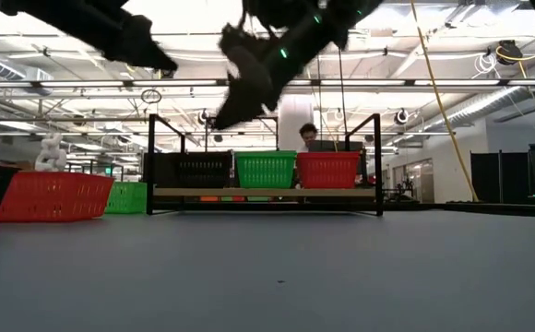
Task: Stack baskets on shelf by color
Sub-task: Stack the red bin on top of the red bin on the shelf
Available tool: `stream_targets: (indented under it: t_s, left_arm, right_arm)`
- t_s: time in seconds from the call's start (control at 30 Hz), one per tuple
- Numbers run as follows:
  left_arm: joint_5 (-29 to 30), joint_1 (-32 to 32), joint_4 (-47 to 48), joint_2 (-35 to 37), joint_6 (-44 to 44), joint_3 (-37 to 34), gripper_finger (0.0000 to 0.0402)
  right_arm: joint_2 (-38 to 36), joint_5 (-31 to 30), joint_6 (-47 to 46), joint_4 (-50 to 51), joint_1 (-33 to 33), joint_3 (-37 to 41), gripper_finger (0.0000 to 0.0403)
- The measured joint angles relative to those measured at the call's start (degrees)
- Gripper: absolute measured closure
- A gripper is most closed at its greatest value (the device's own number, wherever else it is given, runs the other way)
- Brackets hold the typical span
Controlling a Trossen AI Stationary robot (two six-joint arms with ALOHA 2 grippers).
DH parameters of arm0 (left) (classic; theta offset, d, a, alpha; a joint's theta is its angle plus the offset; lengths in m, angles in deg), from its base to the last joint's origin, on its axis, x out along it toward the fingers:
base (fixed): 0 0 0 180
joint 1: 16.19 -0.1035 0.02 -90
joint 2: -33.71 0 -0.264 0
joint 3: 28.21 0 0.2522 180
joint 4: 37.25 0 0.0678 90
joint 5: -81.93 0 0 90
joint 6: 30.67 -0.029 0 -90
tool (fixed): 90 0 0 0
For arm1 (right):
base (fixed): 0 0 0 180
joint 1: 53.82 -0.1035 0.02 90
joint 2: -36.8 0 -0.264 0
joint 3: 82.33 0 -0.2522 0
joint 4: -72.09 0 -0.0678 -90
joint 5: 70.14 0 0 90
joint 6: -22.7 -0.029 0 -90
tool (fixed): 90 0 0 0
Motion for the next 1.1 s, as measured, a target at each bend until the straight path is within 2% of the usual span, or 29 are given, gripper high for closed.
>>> stream_targets:
  t_s: [0.07,0.13,0.2,0.27,0.37,0.47,0.53,0.63,0.73,0.83,0.9,1.0,1.1]
  left_arm:
    - [-0.56,-0.04,8.26,1.98,5.43,0.08,0.0234]
    - [-1.27,-0.02,17.88,4.17,11.02,-0.07,0.0234]
    - [-2.22,-0.31,26.86,6.46,15.31,0.0,0.0234]
    - [-2.34,-0.96,33.85,8.42,18.65,-0.02,0.0234]
    - [-5.35,-1.71,40.58,11.3,24.33,-0.02,0.0234]
    - [-10.4,-1.54,42.53,13.36,29.77,-0.02,0.0234]
    - [-12.91,-0.92,42.79,14.06,31.15,-0.02,0.0234]
    - [-13.7,0.08,43.6,14.99,30.83,-0.02,0.0234]
    - [-12.55,0.45,43.17,16.18,26.61,-0.02,0.0234]
    - [-5.12,-0.17,39.11,17.96,18.18,0.27,0.0234]
    - [-1.2,-1.03,35.05,19.39,10.86,1.8,0.0234]
    - [-0.38,-2.74,29.27,21.49,2.81,5.46,0.0234]
    - [-0.39,-3.36,27.51,22.9,1.85,8.28,0.0234]
  right_arm:
    - [0.48,0.65,-0.33,-7.58,-1.73,4.82,0.0259]
    - [1.8,3.32,-0.6,-22.16,-3.22,8.71,0.0259]
    - [3.66,4.35,-4.83,-35.65,-4.64,9.91,0.0259]
    - [5.83,4.37,-6.64,-41.97,-5.95,8.47,0.0259]
    - [9.55,1.46,-4.04,-38.9,-7.61,3.07,0.0259]
    - [13.1,-2.14,-0.97,-32.3,-8.61,-4.64,0.0259]
    - [15.43,-1.85,0.57,-27.46,-8.99,-9.67,0.0259]
    - [19.15,-1.98,5.18,-19.87,-8.9,-16.28,0.0259]
    - [22.36,-3.23,11.8,-16.89,-7.64,-21.53,0.0259]
    - [25.7,-7.38,18.63,-17.14,-5.86,-26.76,0.0259]
    - [28.66,-7.76,22.36,-15.93,-4.87,-30.44,0.0259]
    - [33.48,-7.95,28.12,-12.04,-3.83,-36.09,0.0259]
    - [35.79,-10.56,35.05,-6.11,-3.68,-39.57,0.0259]
